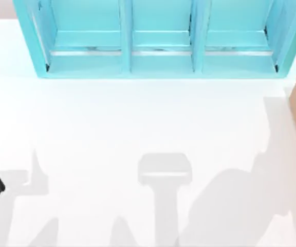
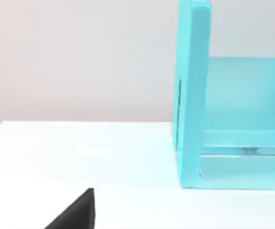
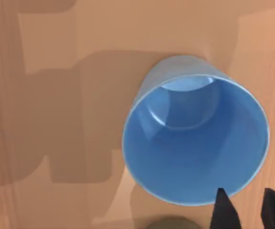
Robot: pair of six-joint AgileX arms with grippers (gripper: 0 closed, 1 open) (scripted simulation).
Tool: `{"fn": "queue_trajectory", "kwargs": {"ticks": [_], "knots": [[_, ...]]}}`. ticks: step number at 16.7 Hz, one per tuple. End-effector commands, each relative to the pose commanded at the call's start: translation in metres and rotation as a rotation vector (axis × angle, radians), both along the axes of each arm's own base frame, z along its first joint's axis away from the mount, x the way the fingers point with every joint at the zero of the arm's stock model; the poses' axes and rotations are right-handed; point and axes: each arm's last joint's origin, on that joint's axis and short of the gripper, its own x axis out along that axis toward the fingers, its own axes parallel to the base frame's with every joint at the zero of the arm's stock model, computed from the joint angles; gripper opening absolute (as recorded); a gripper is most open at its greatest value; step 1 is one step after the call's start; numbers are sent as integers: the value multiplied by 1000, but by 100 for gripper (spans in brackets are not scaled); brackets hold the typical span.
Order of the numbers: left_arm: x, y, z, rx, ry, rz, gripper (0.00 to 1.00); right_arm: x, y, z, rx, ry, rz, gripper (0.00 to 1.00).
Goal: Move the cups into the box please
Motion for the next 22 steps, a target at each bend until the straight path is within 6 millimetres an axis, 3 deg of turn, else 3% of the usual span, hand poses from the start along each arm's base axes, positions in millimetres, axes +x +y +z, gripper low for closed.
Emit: {"fn": "queue_trajectory", "kwargs": {"ticks": [7, 18, 20, 22], "knots": [[0, 0, 0, 0, 0, 0, 100, 0, 0, 0, 0, 0, 0, 98], [0, 0, 0, 0, 0, 0, 100, 1, -2, 2, 3, 7, -2, 100], [0, 0, 0, 0, 0, 0, 100, 4, -3, 14, 6, 14, -2, 100], [0, 0, 0, 0, 0, 0, 100, 6, -4, 39, 4, 10, -3, 100]]}}
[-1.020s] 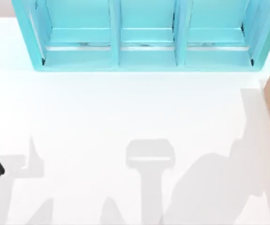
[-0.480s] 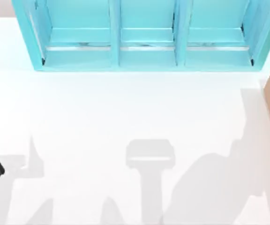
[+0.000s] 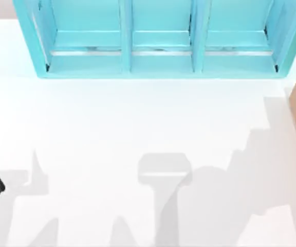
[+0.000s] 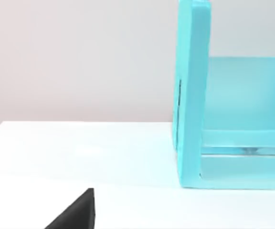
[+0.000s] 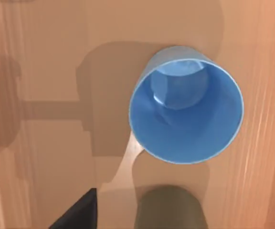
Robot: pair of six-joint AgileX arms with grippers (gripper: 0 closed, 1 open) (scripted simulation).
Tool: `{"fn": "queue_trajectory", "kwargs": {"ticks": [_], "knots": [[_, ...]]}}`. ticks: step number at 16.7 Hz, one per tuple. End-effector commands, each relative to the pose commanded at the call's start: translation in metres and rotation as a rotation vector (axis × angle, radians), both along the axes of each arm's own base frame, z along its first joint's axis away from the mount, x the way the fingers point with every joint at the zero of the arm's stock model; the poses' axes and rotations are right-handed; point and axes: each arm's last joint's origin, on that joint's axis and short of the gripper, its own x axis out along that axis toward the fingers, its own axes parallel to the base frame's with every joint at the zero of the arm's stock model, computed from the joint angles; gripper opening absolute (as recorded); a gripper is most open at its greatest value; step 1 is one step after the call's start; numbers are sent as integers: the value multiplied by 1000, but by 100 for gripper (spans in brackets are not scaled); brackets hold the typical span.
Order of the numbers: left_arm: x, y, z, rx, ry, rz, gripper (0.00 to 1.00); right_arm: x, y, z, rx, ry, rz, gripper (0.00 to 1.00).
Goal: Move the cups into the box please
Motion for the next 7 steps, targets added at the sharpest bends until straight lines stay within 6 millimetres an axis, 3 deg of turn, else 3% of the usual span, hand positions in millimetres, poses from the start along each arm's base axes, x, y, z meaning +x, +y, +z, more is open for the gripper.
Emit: {"fn": "queue_trajectory", "kwargs": {"ticks": [4, 7], "knots": [[0, 0, 0, 0, 0, 0, 100, -2, 1, 47, -1, -2, 1, 100], [0, 0, 0, 0, 0, 0, 100, -6, 4, 61, -4, -10, 1, 100]]}}
